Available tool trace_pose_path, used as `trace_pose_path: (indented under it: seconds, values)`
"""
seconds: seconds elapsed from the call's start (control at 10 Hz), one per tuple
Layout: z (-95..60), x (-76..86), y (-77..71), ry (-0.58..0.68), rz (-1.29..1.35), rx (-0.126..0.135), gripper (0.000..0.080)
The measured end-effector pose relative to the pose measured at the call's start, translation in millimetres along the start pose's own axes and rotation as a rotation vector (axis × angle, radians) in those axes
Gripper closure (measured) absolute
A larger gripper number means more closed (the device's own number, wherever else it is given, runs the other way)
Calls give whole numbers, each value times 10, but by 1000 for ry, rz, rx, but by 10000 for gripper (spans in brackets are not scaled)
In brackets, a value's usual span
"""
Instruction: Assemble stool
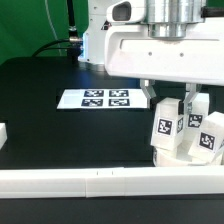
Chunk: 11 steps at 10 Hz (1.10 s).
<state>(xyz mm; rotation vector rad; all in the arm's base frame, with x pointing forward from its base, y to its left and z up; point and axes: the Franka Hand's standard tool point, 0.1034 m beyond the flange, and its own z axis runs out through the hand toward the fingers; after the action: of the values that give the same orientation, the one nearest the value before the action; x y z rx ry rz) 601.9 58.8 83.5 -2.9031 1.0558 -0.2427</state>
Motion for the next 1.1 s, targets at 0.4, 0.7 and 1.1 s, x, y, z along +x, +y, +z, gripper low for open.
trace_pose_path:
  seconds: [0.4,0.7,1.1]
  values:
    - [-2,-4,-7,-10,263,11,462]
    - [2,-7,-1,-35,530,30,462]
    - [7,-14,6,-84,923,53,462]
